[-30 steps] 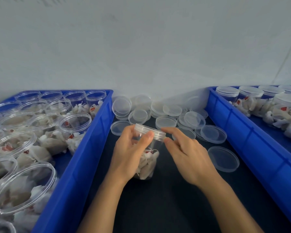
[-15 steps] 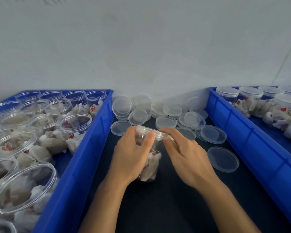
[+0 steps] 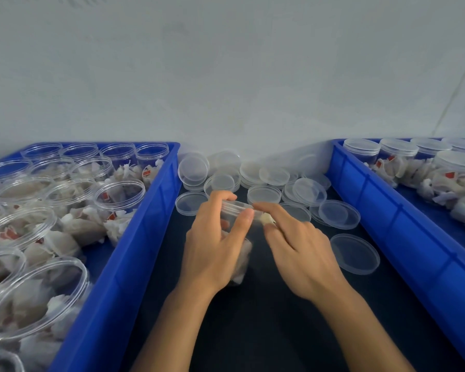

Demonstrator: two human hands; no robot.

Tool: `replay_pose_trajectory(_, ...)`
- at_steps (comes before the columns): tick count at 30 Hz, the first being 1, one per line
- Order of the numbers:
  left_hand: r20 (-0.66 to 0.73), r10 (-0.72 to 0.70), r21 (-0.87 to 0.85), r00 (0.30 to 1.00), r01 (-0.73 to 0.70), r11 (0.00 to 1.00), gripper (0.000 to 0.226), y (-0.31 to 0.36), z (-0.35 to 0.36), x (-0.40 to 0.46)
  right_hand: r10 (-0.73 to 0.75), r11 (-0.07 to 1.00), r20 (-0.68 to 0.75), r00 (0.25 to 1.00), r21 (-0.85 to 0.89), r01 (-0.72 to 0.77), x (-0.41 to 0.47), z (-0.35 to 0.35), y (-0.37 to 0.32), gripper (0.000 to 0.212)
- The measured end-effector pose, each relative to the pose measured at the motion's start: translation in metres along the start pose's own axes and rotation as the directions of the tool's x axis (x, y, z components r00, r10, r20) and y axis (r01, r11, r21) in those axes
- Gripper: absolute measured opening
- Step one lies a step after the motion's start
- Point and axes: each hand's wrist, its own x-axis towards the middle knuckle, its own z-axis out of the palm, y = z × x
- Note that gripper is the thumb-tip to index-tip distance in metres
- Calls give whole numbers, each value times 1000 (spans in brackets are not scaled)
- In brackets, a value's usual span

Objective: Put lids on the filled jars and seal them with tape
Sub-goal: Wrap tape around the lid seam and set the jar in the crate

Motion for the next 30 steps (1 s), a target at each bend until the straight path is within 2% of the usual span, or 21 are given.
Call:
replay_pose_trajectory(3,11,-2,-102,1000,3,995,31,-3,-4,2,-17,999,2,1000,-32,17,0,0,-1,43)
replay_pose_trajectory(7,55,55,-150,997,-46,988,25,-5,-7,3,-24,999,-9,1000,-26,24,0,1,0,40)
replay_pose_trajectory(16,71,119,-217,990,-101,971,32,-11,-7,6,-28,999,-8,1000,26,28,1,1,2,31)
replay_pose_trajectory(18,-4,117,-257,993,-114,960,35,-12,-10,7,-13,1000,-6,1000,21,13,1,1,7,29)
replay_pose_trajectory(21,-144,29,-259,989,-66,964,38,-17,-20,10,56,998,8,998,-5,-56,3,-4,20,26)
replay_pose_trajectory(24,-50,44,-90,998,-49,995,27,-14,-11,6,66,995,15,998,74,-66,3,-5,23,23)
replay_pose_trajectory(26,-55,36,-111,998,-42,993,24,-9,1,2,35,997,31,999,65,-37,2,-1,20,23)
replay_pose_trajectory(30,-271,2,-84,963,-25,996,22,-6,-6,7,14,997,38,999,79,-17,-1,8,13,25)
